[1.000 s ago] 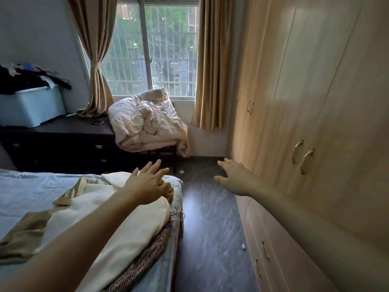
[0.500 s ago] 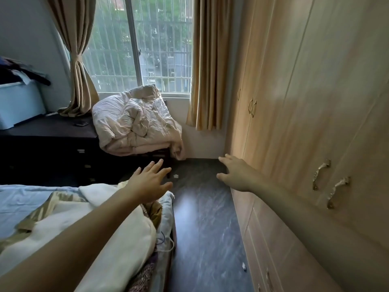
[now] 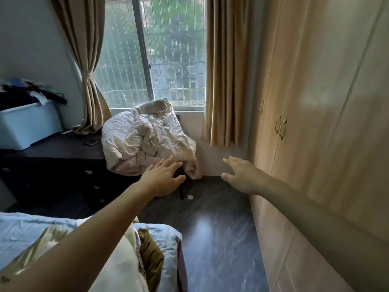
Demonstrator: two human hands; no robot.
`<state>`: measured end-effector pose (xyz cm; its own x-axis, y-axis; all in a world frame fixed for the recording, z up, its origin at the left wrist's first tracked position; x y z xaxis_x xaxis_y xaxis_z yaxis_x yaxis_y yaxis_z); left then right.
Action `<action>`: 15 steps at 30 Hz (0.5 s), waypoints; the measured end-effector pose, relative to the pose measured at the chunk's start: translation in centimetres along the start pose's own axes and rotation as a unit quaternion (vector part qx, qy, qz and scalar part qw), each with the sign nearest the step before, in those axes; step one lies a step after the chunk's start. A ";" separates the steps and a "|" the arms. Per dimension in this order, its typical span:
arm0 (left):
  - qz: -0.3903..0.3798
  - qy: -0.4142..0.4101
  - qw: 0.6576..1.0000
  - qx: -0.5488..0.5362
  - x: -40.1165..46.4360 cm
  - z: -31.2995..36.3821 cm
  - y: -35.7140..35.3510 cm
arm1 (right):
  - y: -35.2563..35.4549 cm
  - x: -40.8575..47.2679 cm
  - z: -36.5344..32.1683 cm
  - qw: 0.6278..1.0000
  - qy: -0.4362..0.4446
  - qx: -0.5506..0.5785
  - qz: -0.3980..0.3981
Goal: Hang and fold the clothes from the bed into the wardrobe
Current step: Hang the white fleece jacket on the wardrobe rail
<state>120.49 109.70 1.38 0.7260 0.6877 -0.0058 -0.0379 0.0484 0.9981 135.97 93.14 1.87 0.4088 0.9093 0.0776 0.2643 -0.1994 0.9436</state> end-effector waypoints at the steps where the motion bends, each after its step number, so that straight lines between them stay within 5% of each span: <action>1: 0.001 0.001 1.000 -0.012 1.8 0.2 0.2 | 0.0 1.5 0.8 1.000 -0.001 0.007 0.000; 15: 0.007 0.025 1.000 0.004 28.2 -3.9 0.6 | -1.5 29.1 7.3 0.999 0.026 0.021 -0.006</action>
<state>138.30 131.95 1.57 0.6903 0.7235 0.0052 -0.0417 0.0326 0.9986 153.88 117.26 0.39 0.3600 0.9292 0.0834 0.3053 -0.2018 0.9306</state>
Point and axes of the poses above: each hand's wrist, its own x-axis towards the middle knuckle, its own y-axis out of the back of the hand, z = x × y, the point moved 6 cm from there along x, towards the middle knuckle, and after that the axes turned 10 degrees about y, right-handed, at the moved point
